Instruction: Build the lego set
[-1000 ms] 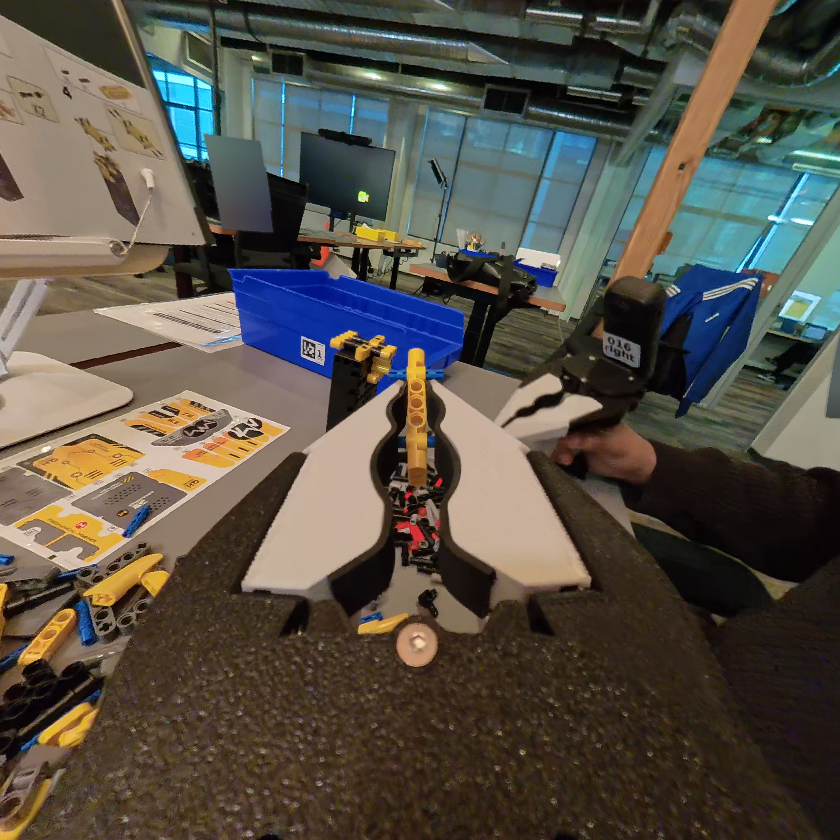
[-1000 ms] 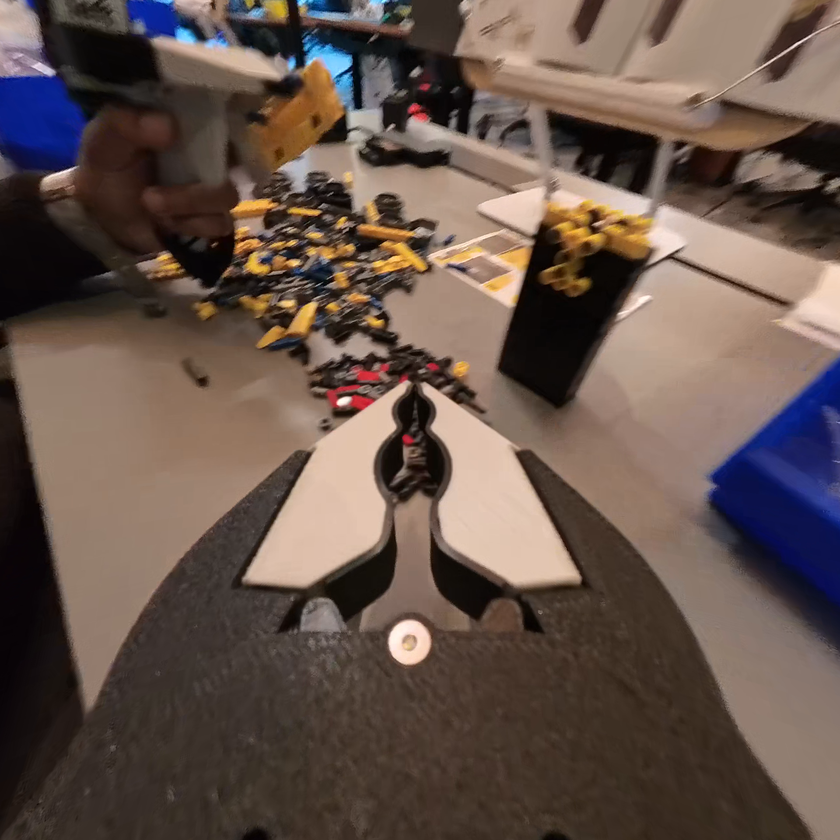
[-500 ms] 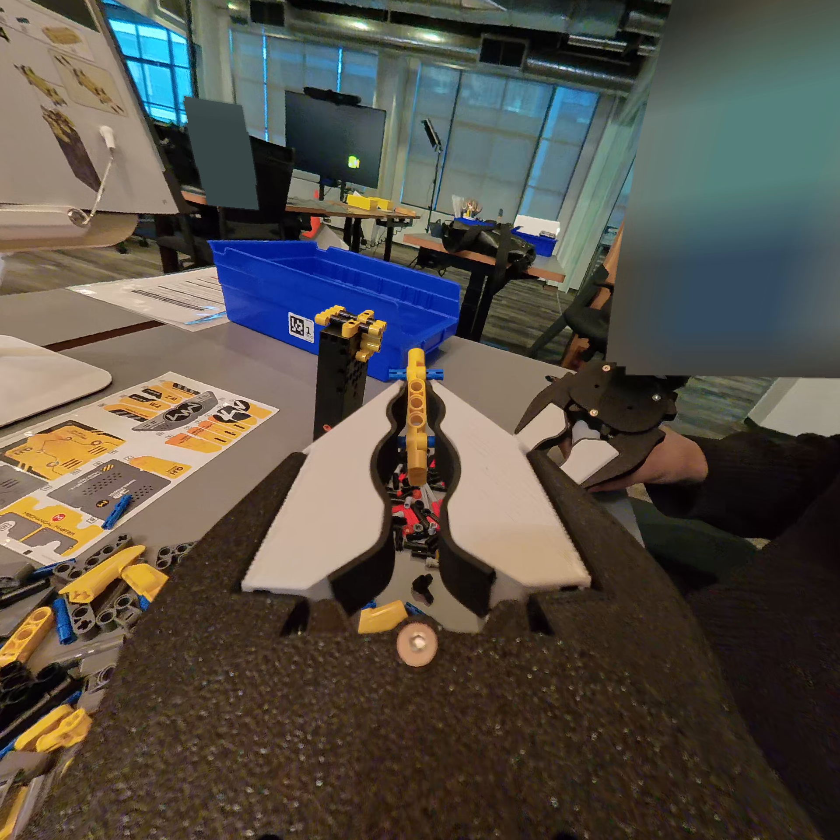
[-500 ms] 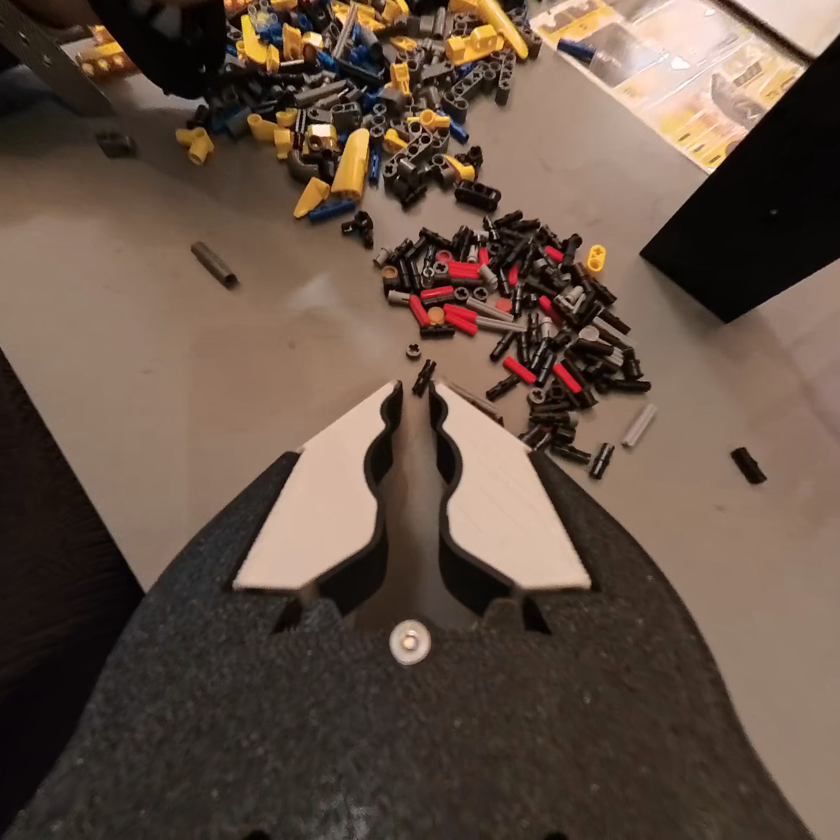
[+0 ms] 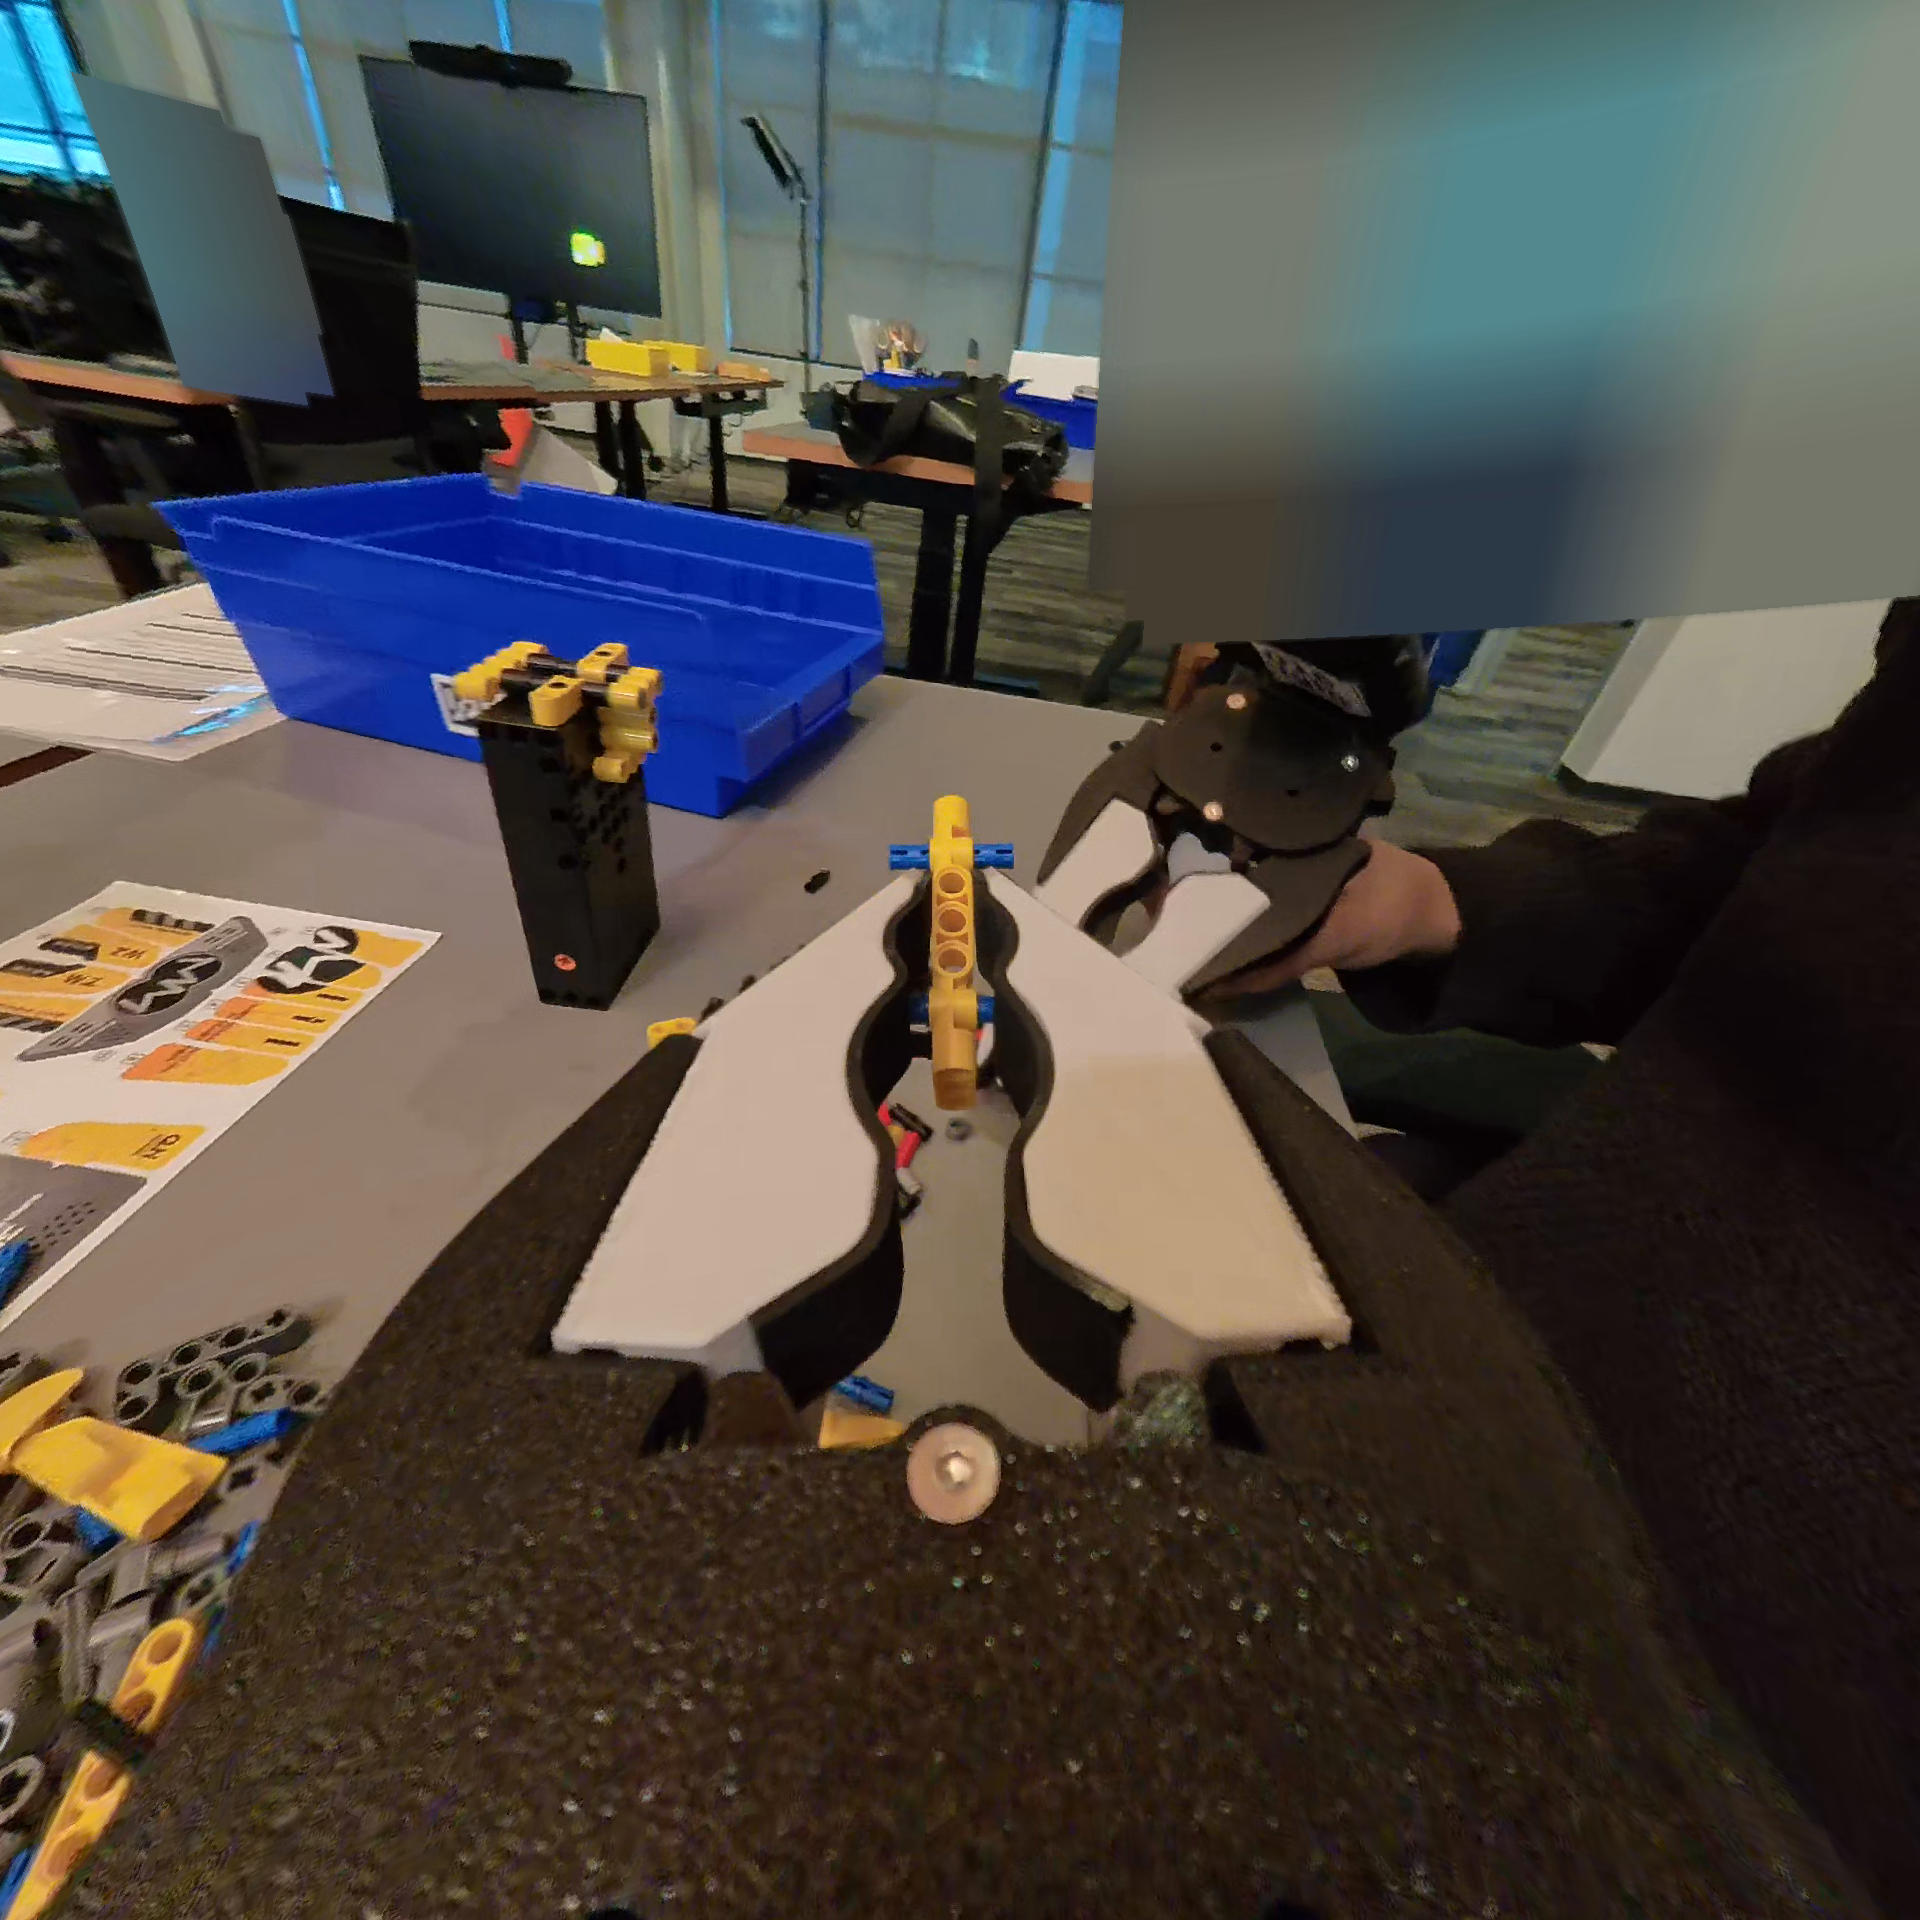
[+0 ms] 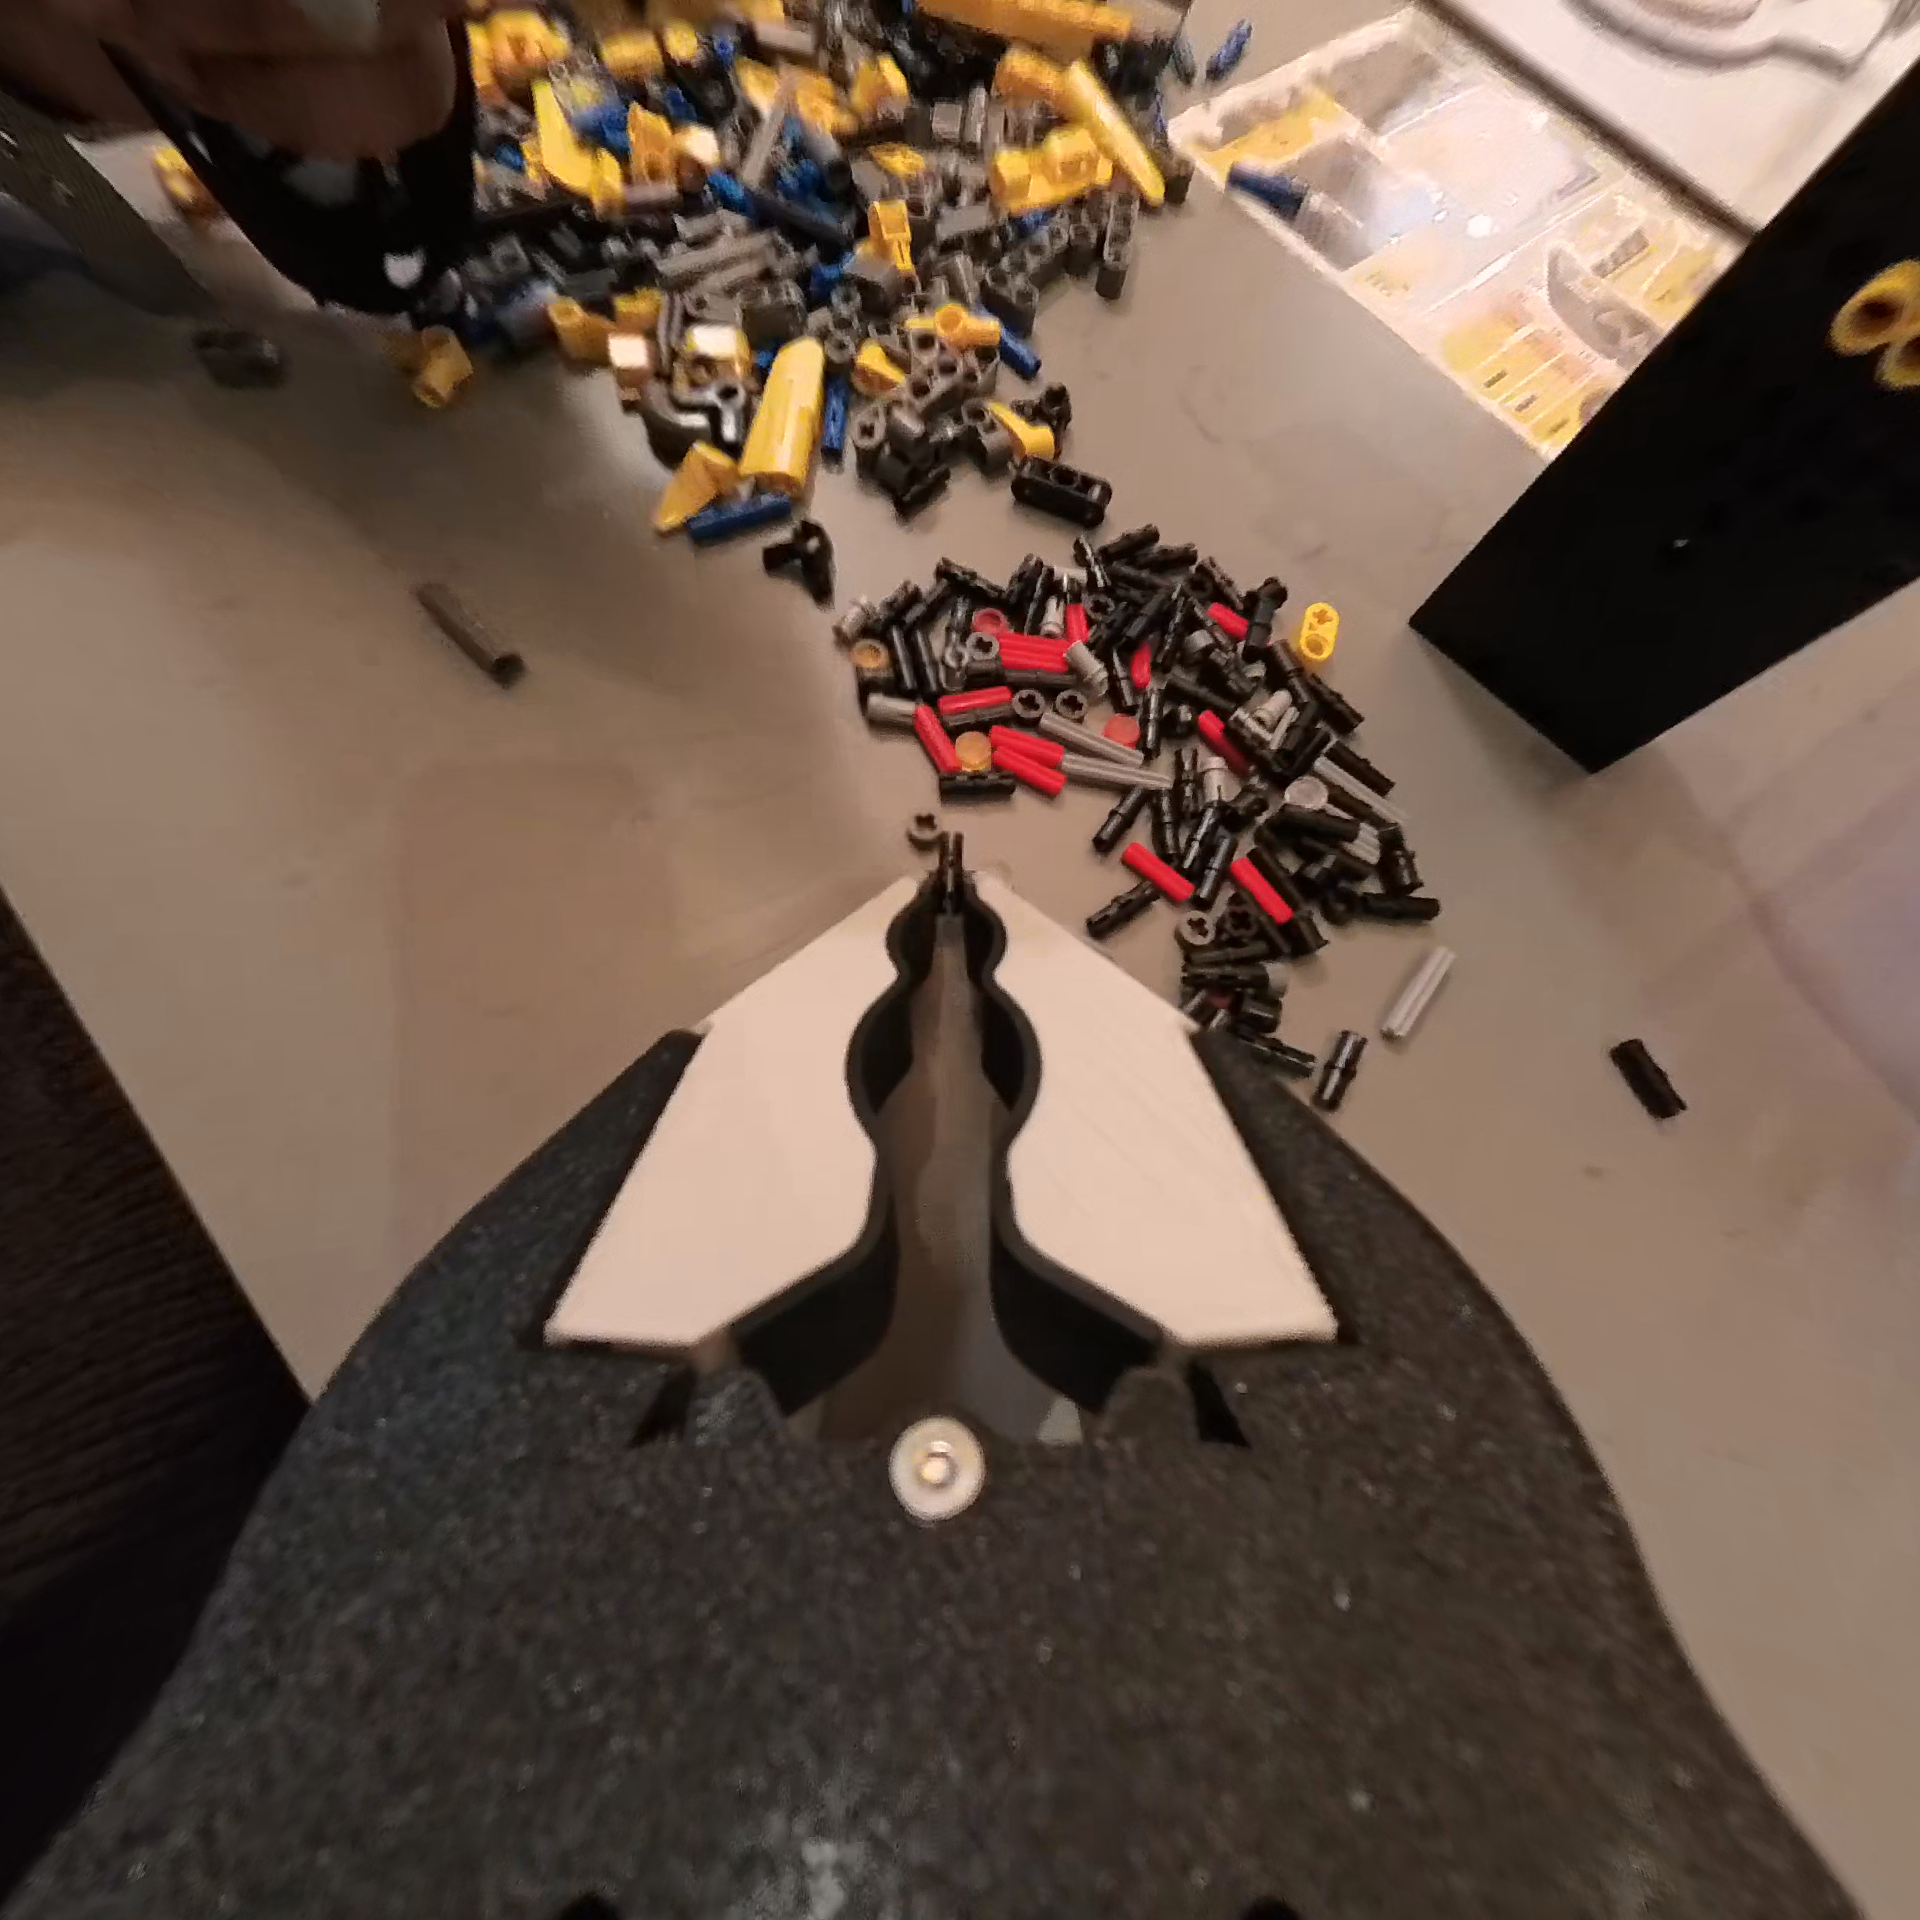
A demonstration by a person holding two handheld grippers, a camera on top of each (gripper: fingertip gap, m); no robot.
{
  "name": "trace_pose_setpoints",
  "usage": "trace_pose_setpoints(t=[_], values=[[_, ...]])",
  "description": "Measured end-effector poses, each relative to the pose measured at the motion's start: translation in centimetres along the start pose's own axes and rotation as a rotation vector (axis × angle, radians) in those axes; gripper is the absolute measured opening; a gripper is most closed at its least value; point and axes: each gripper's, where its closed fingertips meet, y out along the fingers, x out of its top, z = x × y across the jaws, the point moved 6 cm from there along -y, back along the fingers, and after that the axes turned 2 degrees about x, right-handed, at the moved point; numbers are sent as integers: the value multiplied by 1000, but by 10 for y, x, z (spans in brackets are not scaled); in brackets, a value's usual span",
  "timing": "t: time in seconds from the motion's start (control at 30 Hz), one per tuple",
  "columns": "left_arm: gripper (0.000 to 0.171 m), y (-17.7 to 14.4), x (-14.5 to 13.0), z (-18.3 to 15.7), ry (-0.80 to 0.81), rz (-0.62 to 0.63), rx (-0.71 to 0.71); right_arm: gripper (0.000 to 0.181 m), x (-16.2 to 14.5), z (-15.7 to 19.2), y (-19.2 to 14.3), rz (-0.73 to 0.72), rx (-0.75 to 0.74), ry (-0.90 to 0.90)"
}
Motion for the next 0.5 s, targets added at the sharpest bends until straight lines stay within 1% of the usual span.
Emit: trace_pose_setpoints(t=[0.07, 0.13, 0.23, 0.3, 0.37, 0.4, 0.5], values=[[7, 1, -2, -8, 37, 29, -53, 4, 7, 3, -9, -87, 30, -18], [7, 5, -9, -13, 98, 101, -100, 4, 18, 4, -20, -167, 61, -65], [7, 10, -23, -16, 161, 204, -121, 4, 33, 2, -34, -241, 112, -170], [7, 11, -30, -20, 227, 262, -114, 4, 38, 4, -39, -292, 198, -254], [7, 12, -36, -22, 281, 324, -98, 4, 37, 5, -39, -332, 297, -340], [7, 13, -38, -22, 283, 355, -100, 4, 37, 5, -37, -345, 323, -379], [7, 14, -42, -23, 256, 388, -126, 4, 38, -2, -26, -366, 360, -444]])
